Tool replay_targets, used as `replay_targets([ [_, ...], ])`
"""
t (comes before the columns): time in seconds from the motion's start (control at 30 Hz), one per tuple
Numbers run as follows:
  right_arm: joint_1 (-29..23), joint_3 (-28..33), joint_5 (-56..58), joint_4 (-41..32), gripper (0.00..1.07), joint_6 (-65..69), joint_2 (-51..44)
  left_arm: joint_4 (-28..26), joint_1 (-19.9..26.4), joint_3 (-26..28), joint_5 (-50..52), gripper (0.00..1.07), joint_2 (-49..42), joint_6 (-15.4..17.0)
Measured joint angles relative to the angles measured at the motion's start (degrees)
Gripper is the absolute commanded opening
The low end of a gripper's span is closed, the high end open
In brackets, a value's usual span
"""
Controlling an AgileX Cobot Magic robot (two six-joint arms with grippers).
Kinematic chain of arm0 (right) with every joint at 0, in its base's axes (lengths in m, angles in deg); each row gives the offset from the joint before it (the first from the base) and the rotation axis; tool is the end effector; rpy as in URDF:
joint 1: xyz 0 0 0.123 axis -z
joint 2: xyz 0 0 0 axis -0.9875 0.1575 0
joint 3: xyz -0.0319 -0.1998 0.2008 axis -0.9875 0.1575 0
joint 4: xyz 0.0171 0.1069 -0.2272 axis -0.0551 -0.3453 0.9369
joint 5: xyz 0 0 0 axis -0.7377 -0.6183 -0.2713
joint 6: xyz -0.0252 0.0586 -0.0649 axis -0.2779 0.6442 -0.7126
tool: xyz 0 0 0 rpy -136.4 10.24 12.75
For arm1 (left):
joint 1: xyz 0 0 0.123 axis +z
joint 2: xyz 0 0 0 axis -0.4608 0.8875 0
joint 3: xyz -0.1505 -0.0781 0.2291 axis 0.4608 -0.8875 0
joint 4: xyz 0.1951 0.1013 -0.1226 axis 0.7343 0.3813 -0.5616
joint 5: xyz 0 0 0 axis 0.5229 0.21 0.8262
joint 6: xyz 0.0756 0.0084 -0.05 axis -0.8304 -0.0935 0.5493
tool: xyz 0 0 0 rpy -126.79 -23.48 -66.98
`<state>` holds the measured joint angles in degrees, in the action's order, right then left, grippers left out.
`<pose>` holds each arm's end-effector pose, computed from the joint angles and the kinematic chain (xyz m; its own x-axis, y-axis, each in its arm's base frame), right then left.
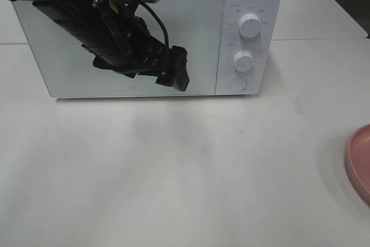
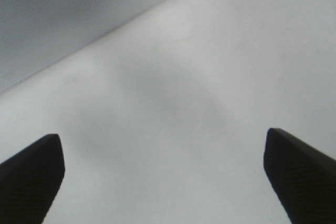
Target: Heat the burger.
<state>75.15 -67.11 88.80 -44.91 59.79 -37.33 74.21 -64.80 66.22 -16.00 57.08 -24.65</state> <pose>-0.0065 -0.0089 0.2834 -0.4173 0.0314 -0.9082 0.0114 0.9995 0.0293 0.2991 -0.2421 0.2272 -0.7356 0.4352 -0.5191 0.5820 0.7981 -0.1557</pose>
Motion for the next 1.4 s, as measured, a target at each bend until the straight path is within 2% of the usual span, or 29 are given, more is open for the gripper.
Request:
replay_targets([
  [0.17, 0.00, 0.00, 0.00, 0.00, 0.75, 0.00, 0.00, 2.23, 0.00, 0.00, -8.02, 1.01, -2.75, 0.17],
  [0.2, 0.00, 0.00, 0.00, 0.00, 0.75, 0.00, 0.00, 3.61, 0.00, 0.00, -12.38, 1.01, -3.67, 1.09],
  [0.27, 0.00, 0.00, 0.00, 0.00, 0.75, 0.00, 0.00, 4.30, 0.00, 0.00, -14.21, 1.01, -4.01, 1.72],
  [0.3, 0.00, 0.00, 0.00, 0.00, 0.75, 0.00, 0.00, 5.96, 0.00, 0.00, -18.51, 1.01, -4.70, 3.27],
  [0.37, 0.00, 0.00, 0.00, 0.00, 0.75, 0.00, 0.00, 6.88, 0.00, 0.00, -20.17, 1.01, -5.04, 3.90],
  [0.4, 0.00, 0.00, 0.00, 0.00, 0.75, 0.00, 0.00, 9.40, 0.00, 0.00, -23.84, 1.01, -5.96, 5.61],
  [0.43, 0.00, 0.00, 0.00, 0.00, 0.75, 0.00, 0.00, 9.40, 0.00, 0.00, -23.84, 1.01, -5.96, 5.61],
  [0.47, 0.00, 0.00, 0.00, 0.00, 0.75, 0.00, 0.00, 11.29, 0.46, 0.00, -26.53, 1.01, -6.82, 7.56],
  [0.53, 0.00, 0.00, 0.00, 0.00, 0.75, 0.00, 0.00, 11.52, 0.92, 0.00, -27.50, 1.01, -7.28, 8.48],
  [0.57, 0.00, 0.00, 0.00, 0.00, 0.75, 0.00, 0.00, 11.69, 2.86, 0.00, -29.51, 1.01, -8.42, 9.63],
  [0.6, 0.00, 0.00, 0.00, 0.00, 0.75, 0.00, 0.00, 11.69, 2.86, 0.00, -29.51, 1.01, -8.42, 9.63],
  [0.63, 0.00, 0.00, 0.00, 0.00, 0.75, 0.00, 0.00, 11.57, 5.21, 0.00, -30.83, 1.01, -9.63, 9.80],
  [0.7, 0.00, 0.00, 0.00, 0.00, 0.75, 0.00, 0.00, 11.46, 6.65, 0.00, -31.28, 1.01, -10.37, 9.74],
  [0.77, 0.00, 0.00, 0.00, 0.00, 0.75, 0.00, 0.00, 11.00, 11.12, -0.52, -31.80, 1.01, -13.01, 9.11],
  [0.8, 0.00, 0.00, 0.00, 0.00, 0.75, 0.00, 0.00, 11.00, 11.12, -0.52, -31.80, 1.01, -13.01, 9.11],
  [0.87, 0.00, 0.00, 0.00, 0.00, 0.75, 0.00, 0.00, 10.43, 18.16, -3.09, -31.86, 1.01, -16.96, 7.96],
  [0.97, 0.00, 0.00, 0.00, 0.00, 0.75, 0.00, 0.00, 10.37, 19.71, -3.90, -31.86, 1.01, -18.11, 7.79],
  [1.03, 0.00, 0.00, 0.00, 0.00, 0.75, 0.00, 0.00, 10.31, 26.76, -8.77, -31.80, 1.01, -23.26, 7.16],
  [1.13, 0.00, 0.00, 0.00, 0.00, 0.75, 0.00, 0.00, 10.31, 28.07, -9.80, -31.68, 1.01, -24.52, 7.10],
  [1.2, 0.00, 0.00, 0.00, 0.00, 0.75, 0.00, 0.00, 10.31, 32.49, -13.41, -31.40, 1.01, -29.11, 6.76],
  [1.23, 0.00, 0.00, 0.00, 0.00, 0.75, 0.00, 0.00, 10.31, 32.49, -13.41, -31.40, 1.01, -29.11, 6.76],
  [1.3, 0.00, 0.00, 0.00, 0.00, 0.75, 0.00, 0.00, 9.74, 37.53, -18.16, -30.14, 1.01, -35.35, 6.99],
  [1.4, 0.00, 0.00, 0.00, 0.00, 0.75, 0.00, 0.00, 9.63, 38.45, -19.42, -30.08, 1.01, -36.96, 7.05],
])
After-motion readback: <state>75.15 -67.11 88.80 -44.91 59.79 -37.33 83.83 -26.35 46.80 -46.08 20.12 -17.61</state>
